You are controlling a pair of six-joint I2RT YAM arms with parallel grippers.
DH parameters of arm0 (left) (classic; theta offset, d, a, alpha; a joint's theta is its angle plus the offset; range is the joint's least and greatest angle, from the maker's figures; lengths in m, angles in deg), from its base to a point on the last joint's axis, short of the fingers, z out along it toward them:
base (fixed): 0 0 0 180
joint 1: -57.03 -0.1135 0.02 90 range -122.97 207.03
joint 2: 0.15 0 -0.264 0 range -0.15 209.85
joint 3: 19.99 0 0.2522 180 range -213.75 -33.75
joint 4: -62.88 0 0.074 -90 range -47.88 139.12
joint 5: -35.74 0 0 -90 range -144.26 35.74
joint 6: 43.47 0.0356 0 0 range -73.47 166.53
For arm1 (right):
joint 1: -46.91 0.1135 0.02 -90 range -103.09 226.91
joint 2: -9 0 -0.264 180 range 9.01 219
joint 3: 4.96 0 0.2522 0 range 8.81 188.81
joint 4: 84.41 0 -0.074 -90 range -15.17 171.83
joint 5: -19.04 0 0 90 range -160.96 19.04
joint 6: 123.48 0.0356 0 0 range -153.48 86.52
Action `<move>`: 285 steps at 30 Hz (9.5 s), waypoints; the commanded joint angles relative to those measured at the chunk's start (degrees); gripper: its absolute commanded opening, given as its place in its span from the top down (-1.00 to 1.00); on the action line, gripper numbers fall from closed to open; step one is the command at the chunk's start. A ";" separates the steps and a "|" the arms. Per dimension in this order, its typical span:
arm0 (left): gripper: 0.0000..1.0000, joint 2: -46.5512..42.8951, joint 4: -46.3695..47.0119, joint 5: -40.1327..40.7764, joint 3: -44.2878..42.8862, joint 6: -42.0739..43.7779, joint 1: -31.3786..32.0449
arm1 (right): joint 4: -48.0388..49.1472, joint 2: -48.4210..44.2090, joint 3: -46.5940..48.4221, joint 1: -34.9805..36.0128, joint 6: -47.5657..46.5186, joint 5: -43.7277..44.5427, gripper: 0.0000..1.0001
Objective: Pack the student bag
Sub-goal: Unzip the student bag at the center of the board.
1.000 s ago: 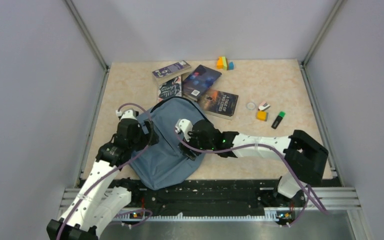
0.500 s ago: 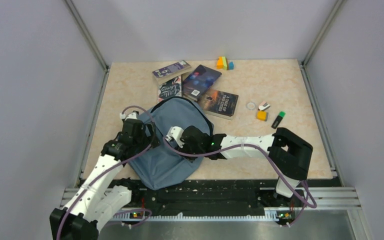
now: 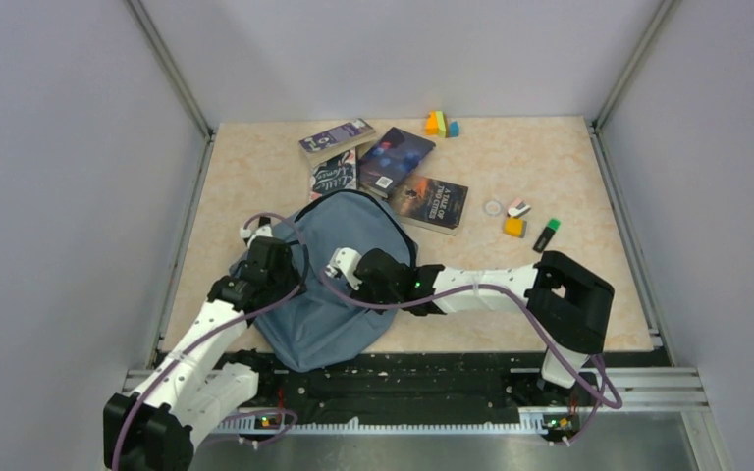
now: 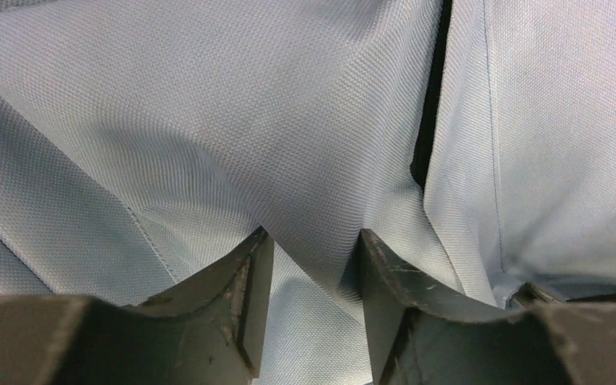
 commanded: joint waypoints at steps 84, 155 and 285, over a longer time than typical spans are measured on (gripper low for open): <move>-0.34 18.95 45.41 13.91 -2.44 23.40 44.59 | 23.93 -36.74 -24.36 -7.85 11.86 5.83 1.00; -0.43 14.28 35.41 20.98 -4.48 -0.91 47.92 | 16.98 -24.08 -13.87 -6.87 12.36 12.94 1.00; -0.49 4.70 25.08 -1.02 -6.56 -0.76 29.40 | -0.32 -19.48 1.95 -21.84 7.96 4.21 -0.65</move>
